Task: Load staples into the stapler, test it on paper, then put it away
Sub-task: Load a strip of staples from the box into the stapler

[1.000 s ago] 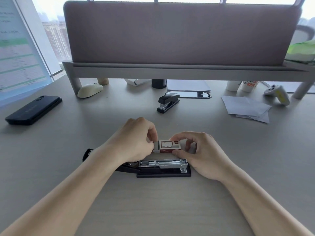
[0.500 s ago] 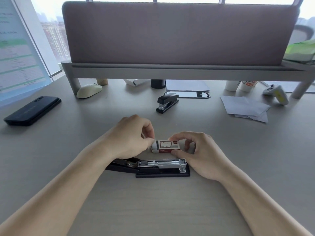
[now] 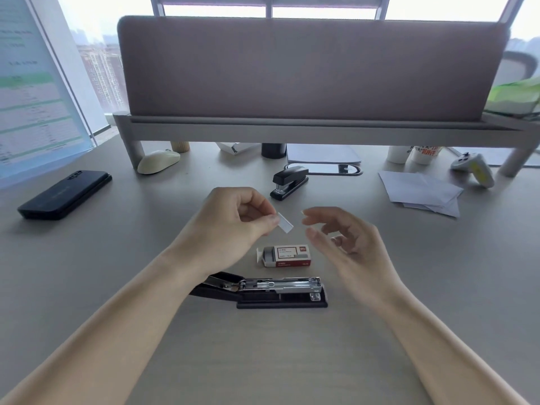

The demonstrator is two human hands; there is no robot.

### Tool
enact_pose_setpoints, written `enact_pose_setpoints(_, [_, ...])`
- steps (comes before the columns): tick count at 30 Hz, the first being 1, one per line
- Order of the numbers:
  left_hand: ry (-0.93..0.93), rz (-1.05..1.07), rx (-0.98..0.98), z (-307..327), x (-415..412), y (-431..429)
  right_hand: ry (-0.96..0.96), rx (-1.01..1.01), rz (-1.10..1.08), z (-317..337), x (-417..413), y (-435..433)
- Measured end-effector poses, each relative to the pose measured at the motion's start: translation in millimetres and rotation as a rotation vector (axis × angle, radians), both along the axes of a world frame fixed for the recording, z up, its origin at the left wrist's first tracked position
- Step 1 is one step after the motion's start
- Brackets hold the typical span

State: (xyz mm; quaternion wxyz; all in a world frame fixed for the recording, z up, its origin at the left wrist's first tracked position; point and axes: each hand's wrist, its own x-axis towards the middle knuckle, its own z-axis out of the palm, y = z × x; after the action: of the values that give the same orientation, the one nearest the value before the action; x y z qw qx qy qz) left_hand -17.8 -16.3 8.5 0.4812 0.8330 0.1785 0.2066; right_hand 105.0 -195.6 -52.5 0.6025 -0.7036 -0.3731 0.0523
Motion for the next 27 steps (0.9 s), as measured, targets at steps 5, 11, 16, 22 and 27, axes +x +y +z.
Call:
enact_pose_setpoints(5, [-0.048, -0.005, 0.025, -6, 3, -12, 0.085, 0.102, 0.030, 3, -11, 9])
enact_pose_setpoints(11, [-0.065, -0.035, 0.196, -8, 0, -16, 0.166, 0.128, 0.026, 2, -11, 9])
enact_pose_setpoints(16, [-0.124, -0.194, 0.712, -5, -11, -13, 0.158, 0.124, 0.081, 6, -14, 8])
enact_pose_setpoints(22, [-0.198, -0.205, 0.825, -10, -17, -14, 0.140, 0.086, 0.140, 10, -22, 1])
enact_pose_setpoints(27, [-0.133, -0.204, 0.677, -13, -29, -19, 0.096, -0.075, 0.134, 15, -23, -9])
